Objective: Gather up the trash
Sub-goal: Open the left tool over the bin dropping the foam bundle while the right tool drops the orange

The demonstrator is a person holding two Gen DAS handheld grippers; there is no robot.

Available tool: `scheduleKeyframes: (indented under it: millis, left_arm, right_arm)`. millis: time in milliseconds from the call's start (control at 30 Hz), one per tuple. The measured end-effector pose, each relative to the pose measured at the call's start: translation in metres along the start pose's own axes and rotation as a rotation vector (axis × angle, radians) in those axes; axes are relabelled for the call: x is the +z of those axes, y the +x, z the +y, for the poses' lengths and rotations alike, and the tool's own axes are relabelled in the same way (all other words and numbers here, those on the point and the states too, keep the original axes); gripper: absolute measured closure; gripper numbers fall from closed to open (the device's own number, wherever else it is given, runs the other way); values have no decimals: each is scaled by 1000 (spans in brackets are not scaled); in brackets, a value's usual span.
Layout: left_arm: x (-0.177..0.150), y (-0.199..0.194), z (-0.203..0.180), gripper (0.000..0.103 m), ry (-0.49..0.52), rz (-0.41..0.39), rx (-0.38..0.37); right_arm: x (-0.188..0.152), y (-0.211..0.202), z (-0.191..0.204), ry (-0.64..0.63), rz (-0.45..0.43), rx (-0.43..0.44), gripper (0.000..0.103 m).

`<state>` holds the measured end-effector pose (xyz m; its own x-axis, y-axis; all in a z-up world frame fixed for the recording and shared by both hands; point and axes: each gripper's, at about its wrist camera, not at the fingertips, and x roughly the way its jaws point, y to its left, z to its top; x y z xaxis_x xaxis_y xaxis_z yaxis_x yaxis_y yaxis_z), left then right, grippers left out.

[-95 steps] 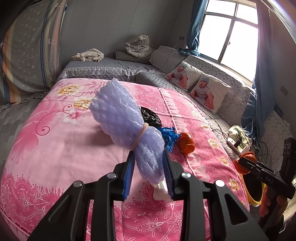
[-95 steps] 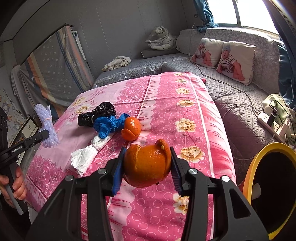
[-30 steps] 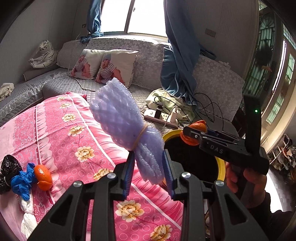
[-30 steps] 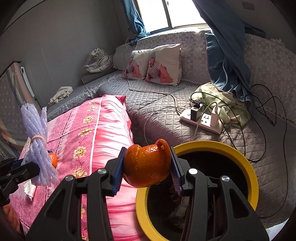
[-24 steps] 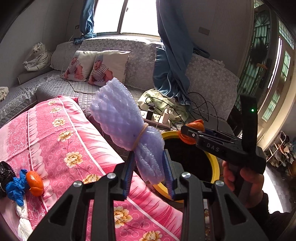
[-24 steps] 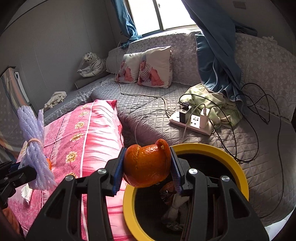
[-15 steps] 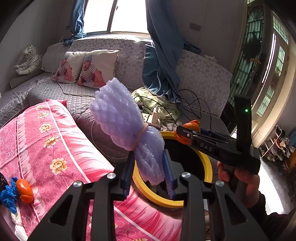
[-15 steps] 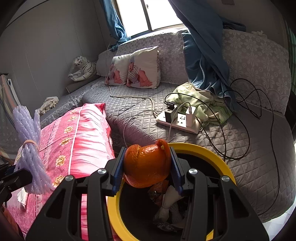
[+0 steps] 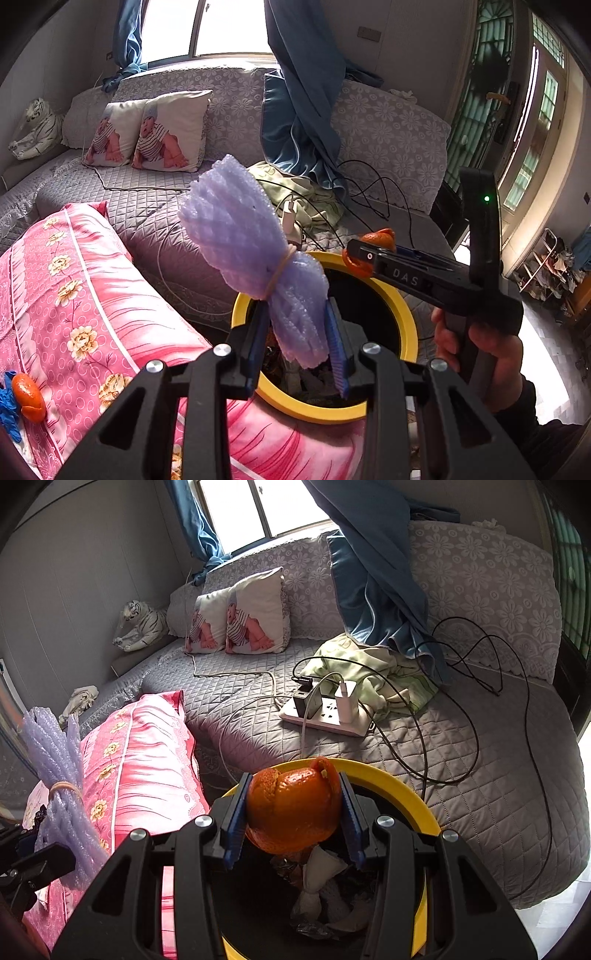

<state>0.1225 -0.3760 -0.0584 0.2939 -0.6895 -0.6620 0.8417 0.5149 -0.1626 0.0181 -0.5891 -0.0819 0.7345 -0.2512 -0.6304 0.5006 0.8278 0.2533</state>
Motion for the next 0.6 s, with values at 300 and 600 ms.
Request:
scheduleKeyframes:
  millis: [300, 600]
  left_arm:
    - [-3, 39, -5, 74, 4, 59, -25]
    - [-8, 64, -4, 74, -14, 97, -77]
  right_arm:
    - [-3, 12, -18, 51, 35, -21, 61]
    - [-4, 13, -24, 71, 46, -28, 61]
